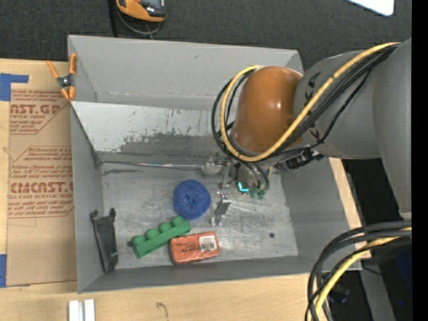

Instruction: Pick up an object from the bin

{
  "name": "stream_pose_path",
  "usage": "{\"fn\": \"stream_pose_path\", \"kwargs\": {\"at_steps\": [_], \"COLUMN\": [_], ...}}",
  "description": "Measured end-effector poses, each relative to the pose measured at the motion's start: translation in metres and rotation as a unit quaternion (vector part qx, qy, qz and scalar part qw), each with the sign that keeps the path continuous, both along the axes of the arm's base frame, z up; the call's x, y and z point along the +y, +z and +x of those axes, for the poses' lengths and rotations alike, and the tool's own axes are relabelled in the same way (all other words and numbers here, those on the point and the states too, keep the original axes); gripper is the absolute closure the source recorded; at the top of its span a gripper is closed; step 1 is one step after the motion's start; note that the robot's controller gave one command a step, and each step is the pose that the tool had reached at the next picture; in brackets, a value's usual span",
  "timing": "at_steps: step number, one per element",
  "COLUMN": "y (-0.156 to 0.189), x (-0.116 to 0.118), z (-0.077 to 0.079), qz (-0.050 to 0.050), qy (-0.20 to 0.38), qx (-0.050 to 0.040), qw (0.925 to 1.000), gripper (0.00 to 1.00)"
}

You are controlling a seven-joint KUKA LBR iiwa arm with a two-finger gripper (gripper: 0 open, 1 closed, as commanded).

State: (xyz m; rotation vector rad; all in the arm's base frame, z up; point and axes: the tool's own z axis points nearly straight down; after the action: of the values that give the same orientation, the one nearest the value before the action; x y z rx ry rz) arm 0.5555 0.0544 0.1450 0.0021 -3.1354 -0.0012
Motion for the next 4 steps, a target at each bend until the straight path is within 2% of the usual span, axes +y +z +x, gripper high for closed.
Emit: {"fn": "stream_pose_path", "kwargs": {"at_steps": [1,2,3,4], "y": [0.004,-0.072,-0.072,-0.072], "x": [0.000,0.056,0.055,0.036], "z": [0.002,0.032,0.032,0.037], "qz": [0.000,0.001,0.001,0.003], "qy": [0.000,0.057,0.057,0.069], "qx": [-0.0036,-0.0061,-0.0059,-0.0071], "qw": [1.0000,0.9983,0.9983,0.9976], "gripper": [0.00,1.00,1.00,1.00]}}
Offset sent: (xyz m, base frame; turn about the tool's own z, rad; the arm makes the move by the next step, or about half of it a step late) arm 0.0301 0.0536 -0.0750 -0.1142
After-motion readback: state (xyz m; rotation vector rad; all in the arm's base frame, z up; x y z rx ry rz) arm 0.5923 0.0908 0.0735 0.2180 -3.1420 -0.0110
